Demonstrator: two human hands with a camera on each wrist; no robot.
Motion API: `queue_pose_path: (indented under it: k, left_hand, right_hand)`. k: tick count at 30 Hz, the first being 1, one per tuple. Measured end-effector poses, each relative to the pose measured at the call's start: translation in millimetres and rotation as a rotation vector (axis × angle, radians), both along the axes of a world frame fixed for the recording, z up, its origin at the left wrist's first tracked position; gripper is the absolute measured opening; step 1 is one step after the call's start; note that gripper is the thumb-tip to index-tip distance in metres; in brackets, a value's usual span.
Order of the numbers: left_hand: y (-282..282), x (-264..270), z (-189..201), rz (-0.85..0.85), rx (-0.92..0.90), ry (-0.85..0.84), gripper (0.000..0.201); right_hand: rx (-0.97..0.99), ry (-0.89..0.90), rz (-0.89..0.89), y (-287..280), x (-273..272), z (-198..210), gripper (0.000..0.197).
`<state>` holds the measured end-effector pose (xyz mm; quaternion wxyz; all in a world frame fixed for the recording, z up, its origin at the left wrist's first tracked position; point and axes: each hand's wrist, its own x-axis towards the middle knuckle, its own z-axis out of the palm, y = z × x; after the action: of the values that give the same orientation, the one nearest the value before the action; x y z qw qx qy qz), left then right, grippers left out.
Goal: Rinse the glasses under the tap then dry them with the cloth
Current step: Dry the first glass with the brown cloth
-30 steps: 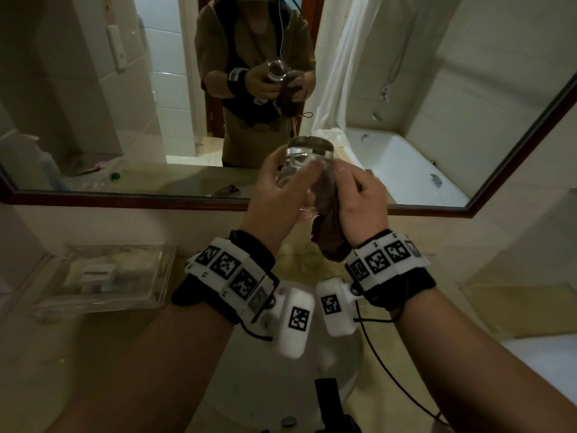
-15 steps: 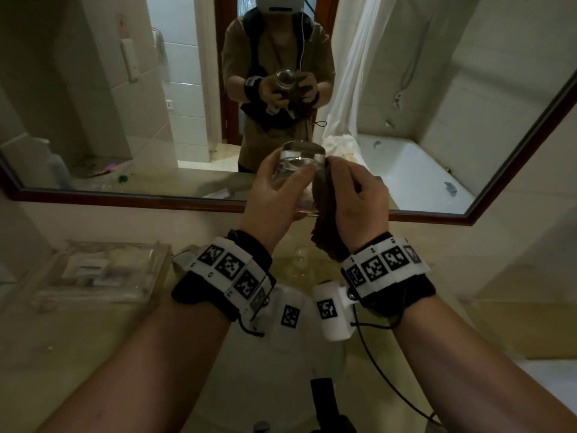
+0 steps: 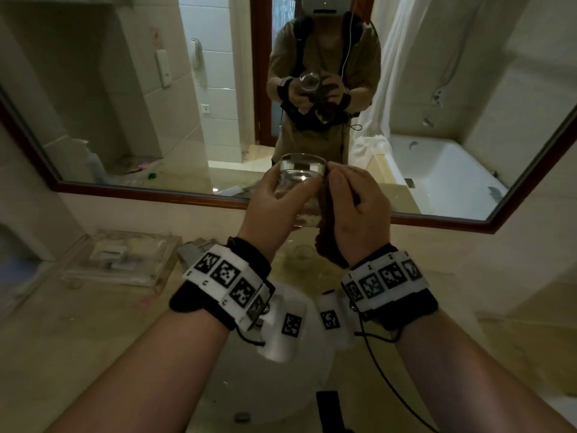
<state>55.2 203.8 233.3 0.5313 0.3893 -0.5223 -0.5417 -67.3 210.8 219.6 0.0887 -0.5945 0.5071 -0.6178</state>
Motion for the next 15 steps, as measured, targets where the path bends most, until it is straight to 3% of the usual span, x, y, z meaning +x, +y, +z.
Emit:
queue_pose_path:
  k: [4, 8, 10, 15]
  left_hand:
    - [4.7, -1.2, -1.4, 0.022, 0.007, 0.021, 0.030]
    - [-3.1, 10.7, -6.5, 0.124, 0.081, 0.050, 0.048]
    - [-3.4, 18.4, -5.7, 0.093, 0.102, 0.116, 0.047]
    - [-7.6, 32.5, -4.8, -0.012, 0.075, 0.177, 0.053]
  right_hand:
    - [0.117, -0.107, 0.067, -6.3, -3.5, -3.4, 0.025]
    - [-0.016, -0.033, 0.072, 1.3, 13.7, 4.4, 0.028]
    - [-0.052, 0.000, 0.052, -1.0, 22.4, 7.8, 0.028]
    - [0.140, -0.089, 0.036, -13.2, 31.4, 5.8, 0.027]
